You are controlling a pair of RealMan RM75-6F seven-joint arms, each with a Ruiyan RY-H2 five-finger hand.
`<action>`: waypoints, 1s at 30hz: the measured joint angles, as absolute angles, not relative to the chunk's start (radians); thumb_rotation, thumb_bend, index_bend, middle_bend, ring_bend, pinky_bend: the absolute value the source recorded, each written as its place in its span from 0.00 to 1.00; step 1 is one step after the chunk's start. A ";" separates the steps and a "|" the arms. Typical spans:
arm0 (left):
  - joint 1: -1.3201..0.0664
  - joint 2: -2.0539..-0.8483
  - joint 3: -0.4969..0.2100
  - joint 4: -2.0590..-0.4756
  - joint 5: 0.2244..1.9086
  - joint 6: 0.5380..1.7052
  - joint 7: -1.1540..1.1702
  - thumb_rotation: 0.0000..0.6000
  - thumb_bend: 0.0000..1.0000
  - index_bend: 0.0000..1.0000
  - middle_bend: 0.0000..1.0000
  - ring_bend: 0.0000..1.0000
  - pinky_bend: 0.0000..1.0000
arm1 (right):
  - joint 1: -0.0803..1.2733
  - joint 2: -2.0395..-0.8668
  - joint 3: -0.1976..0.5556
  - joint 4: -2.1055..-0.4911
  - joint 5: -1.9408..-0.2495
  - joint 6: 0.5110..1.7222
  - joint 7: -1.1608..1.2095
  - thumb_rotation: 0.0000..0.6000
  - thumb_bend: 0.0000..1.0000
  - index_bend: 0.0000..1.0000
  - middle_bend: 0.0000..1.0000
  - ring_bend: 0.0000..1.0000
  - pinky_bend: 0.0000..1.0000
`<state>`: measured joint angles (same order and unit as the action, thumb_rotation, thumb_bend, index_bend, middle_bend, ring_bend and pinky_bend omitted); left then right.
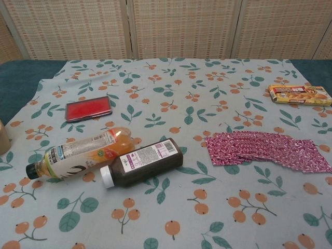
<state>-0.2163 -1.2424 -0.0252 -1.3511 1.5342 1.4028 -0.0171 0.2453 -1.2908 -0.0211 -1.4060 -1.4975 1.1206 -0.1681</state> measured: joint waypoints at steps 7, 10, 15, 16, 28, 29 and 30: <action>-0.217 -1.242 -0.025 -1.349 1.533 1.400 -0.024 1.00 0.37 0.04 0.05 0.06 0.32 | 0.282 -1.310 -0.014 -1.398 -1.483 1.079 -0.174 1.00 1.00 0.31 0.80 0.74 0.87; -0.216 -1.241 -0.026 -1.348 1.533 1.403 -0.027 1.00 0.37 0.04 0.05 0.06 0.32 | 0.295 -1.315 -0.013 -1.398 -1.481 1.064 -0.175 1.00 1.00 0.31 0.80 0.74 0.87; -0.216 -1.241 -0.026 -1.347 1.534 1.404 -0.031 1.00 0.37 0.04 0.05 0.06 0.32 | 0.314 -1.325 -0.010 -1.395 -1.469 1.037 -0.178 1.00 1.00 0.31 0.80 0.74 0.87; -0.216 -1.241 -0.026 -1.347 1.535 1.404 -0.032 1.00 0.37 0.04 0.05 0.06 0.32 | 0.319 -1.328 -0.009 -1.393 -1.464 1.030 -0.179 1.00 1.00 0.31 0.80 0.74 0.87; -0.216 -1.241 -0.027 -1.345 1.533 1.403 -0.035 1.00 0.37 0.04 0.05 0.06 0.32 | 0.361 -1.341 0.003 -1.380 -1.429 0.981 -0.170 1.00 1.00 0.32 0.80 0.74 0.87; -0.216 -1.241 -0.027 -1.345 1.533 1.403 -0.036 1.00 0.37 0.04 0.06 0.06 0.32 | 0.363 -1.341 0.002 -1.379 -1.428 0.979 -0.170 1.00 1.00 0.32 0.80 0.74 0.87; -0.216 -1.241 -0.027 -1.345 1.533 1.403 -0.036 1.00 0.37 0.04 0.06 0.06 0.32 | 0.364 -1.341 0.002 -1.379 -1.426 0.976 -0.171 1.00 1.00 0.32 0.80 0.74 0.87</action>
<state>-0.2160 -1.2406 -0.0268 -1.3448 1.5332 1.4034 -0.0358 0.3643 -1.3414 0.0017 -1.3792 -1.4260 0.9762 -0.1707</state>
